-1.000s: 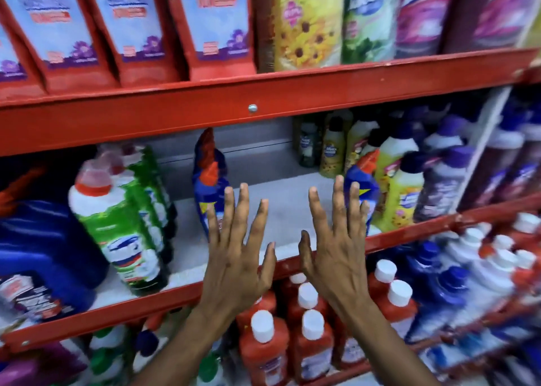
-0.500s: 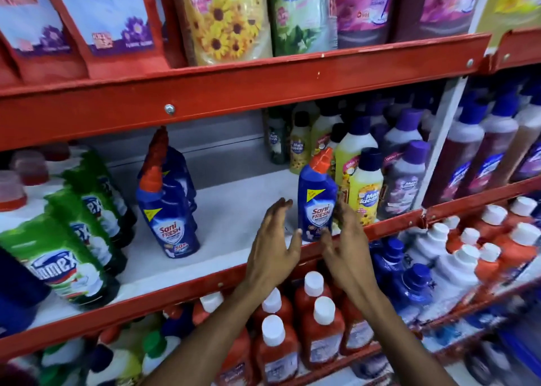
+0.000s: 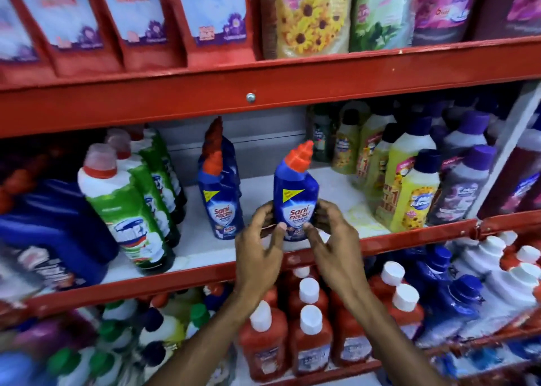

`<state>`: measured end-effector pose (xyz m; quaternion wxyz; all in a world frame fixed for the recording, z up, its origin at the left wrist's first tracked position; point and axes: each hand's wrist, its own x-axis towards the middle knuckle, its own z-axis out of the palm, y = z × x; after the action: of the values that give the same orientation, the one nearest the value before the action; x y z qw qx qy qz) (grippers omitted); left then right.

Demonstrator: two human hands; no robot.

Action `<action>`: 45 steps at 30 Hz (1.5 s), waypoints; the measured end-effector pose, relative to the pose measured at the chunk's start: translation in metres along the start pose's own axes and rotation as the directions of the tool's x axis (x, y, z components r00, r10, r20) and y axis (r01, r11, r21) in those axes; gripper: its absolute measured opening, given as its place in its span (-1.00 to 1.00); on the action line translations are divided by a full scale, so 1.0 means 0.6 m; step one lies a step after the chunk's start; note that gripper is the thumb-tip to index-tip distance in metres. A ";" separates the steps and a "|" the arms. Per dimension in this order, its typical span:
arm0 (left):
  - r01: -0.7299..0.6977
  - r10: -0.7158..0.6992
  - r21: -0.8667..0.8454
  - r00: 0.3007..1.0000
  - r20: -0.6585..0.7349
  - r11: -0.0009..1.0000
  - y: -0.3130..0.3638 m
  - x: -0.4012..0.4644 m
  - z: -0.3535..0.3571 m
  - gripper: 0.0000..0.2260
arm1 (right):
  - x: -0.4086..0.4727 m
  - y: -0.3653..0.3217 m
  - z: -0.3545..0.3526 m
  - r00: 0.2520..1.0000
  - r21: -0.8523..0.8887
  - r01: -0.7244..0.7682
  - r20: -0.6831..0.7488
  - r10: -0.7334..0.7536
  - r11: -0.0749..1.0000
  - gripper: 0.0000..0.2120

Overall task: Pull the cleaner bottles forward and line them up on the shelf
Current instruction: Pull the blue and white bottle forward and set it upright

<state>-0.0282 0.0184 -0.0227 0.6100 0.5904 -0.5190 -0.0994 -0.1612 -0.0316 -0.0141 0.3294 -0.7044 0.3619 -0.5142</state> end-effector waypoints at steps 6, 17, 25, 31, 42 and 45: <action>0.091 -0.073 0.140 0.989 -0.127 0.986 -0.045 -0.022 -0.124 -0.66 | -0.022 -0.038 0.121 0.988 0.033 0.005 0.157 -0.010 0.999 -0.62; 0.108 -0.073 0.256 0.987 -0.144 0.961 -0.076 -0.027 -0.167 -0.67 | -0.038 -0.039 0.185 0.980 0.021 -0.034 0.196 0.029 0.999 -0.62; 0.338 -0.346 -0.136 0.938 -0.033 0.931 -0.069 -0.009 -0.156 -0.15 | -0.021 -0.056 0.190 0.926 0.136 -0.315 0.261 0.272 0.939 -0.49; 0.433 -0.428 -0.328 0.899 0.090 0.840 -0.137 0.015 -0.131 -0.16 | -0.008 -0.041 0.201 0.891 0.173 -0.343 0.371 0.261 0.923 -0.59; 0.379 -0.378 -0.213 0.925 0.050 0.900 -0.070 0.009 -0.141 -0.14 | -0.023 -0.056 0.196 0.941 0.267 -0.306 0.233 0.247 0.914 -0.59; 0.244 -0.246 -0.056 0.968 -0.039 0.968 -0.044 -0.021 -0.159 -0.31 | -0.047 -0.076 0.175 0.981 0.307 -0.105 -0.125 0.149 0.946 -0.68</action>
<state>0.0509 0.0791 -0.0284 0.6195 0.6366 -0.4252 -0.1735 -0.0580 0.0257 -0.0162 0.4372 -0.5819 0.3479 -0.5910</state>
